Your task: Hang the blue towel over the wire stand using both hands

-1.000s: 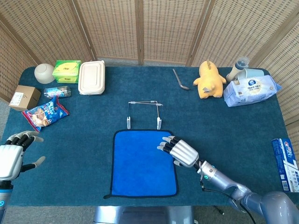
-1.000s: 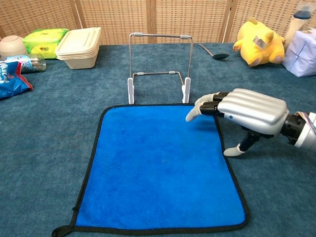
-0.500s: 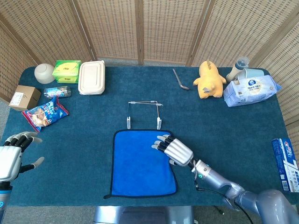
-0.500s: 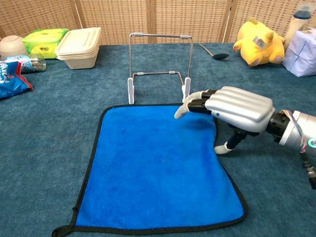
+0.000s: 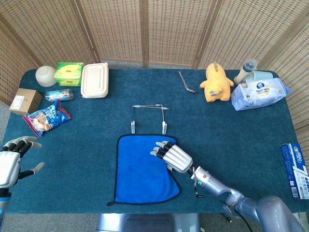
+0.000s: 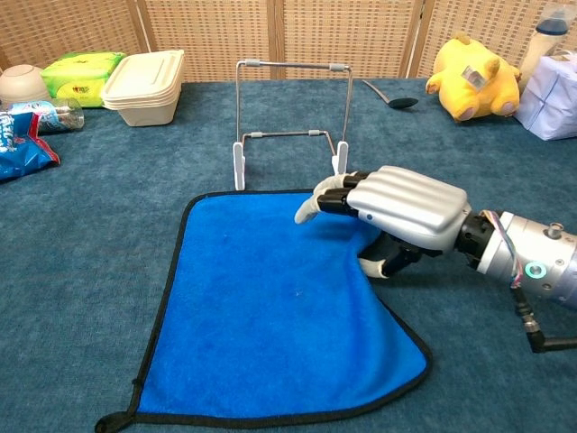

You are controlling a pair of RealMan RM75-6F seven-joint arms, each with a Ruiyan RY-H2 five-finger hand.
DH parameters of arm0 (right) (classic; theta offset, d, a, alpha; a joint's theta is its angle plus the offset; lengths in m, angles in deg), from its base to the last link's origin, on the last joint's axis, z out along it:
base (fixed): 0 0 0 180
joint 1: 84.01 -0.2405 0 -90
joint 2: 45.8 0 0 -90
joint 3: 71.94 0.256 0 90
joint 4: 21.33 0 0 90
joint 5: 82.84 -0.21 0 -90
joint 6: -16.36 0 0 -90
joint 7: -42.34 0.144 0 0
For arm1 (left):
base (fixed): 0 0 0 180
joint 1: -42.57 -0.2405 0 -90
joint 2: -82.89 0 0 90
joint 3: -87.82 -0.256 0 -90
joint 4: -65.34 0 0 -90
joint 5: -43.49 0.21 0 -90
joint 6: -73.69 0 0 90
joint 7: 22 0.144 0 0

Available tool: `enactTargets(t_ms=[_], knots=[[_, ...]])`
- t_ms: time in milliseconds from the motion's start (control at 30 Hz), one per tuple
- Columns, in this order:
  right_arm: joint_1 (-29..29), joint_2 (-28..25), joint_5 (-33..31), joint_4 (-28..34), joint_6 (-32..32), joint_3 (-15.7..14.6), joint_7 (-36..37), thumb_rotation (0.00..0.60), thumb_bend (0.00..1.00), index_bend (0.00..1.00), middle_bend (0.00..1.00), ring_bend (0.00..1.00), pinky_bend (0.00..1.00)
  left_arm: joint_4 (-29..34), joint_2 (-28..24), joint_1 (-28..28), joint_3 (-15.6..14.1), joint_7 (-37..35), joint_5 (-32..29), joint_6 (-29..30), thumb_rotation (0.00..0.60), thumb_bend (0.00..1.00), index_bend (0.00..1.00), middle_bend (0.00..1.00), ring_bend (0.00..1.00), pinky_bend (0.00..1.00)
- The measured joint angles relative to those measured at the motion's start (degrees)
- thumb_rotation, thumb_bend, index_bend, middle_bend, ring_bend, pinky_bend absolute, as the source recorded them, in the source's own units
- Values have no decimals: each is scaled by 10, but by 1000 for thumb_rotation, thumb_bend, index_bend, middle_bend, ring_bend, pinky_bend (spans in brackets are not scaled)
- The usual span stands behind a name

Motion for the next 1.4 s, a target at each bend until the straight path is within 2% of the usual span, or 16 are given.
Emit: enactTargets(t_ms=[133, 300, 467, 700, 933, 1100, 1400], knots=[[-3, 7, -3, -7, -4, 2, 6, 600, 409, 334, 267, 203, 253, -2, 0, -1, 0, -3, 1, 2, 600, 235, 393, 317, 272, 267], [-2, 12, -1, -16, -12, -3, 13, 600, 406, 624, 304, 257, 263, -5, 0, -2, -1, -4, 0, 1, 600, 236, 393, 317, 272, 267], [3, 16, 4, -24, -21, -12, 18, 600, 392, 742, 332, 297, 273, -10, 1, 0, -4, 10, 2, -6, 600, 236, 391, 316, 268, 261], [6, 13, 3, -21, -28, -16, 20, 600, 382, 765, 341, 306, 273, -41, 9, 18, -16, 51, 42, -24, 600, 236, 358, 309, 261, 246], [10, 12, 0, -14, -31, -18, 21, 600, 381, 766, 341, 306, 273, -113, 30, 59, -28, 75, 109, -43, 600, 236, 333, 273, 220, 210], [12, 11, -1, -5, -30, -19, 19, 600, 383, 767, 341, 306, 273, -154, 56, 98, -31, 51, 157, -51, 600, 236, 309, 241, 195, 184], [11, 8, -7, 16, -26, -14, 9, 600, 385, 770, 342, 306, 273, -263, 135, 168, -45, -39, 211, -58, 600, 235, 274, 161, 116, 150]])
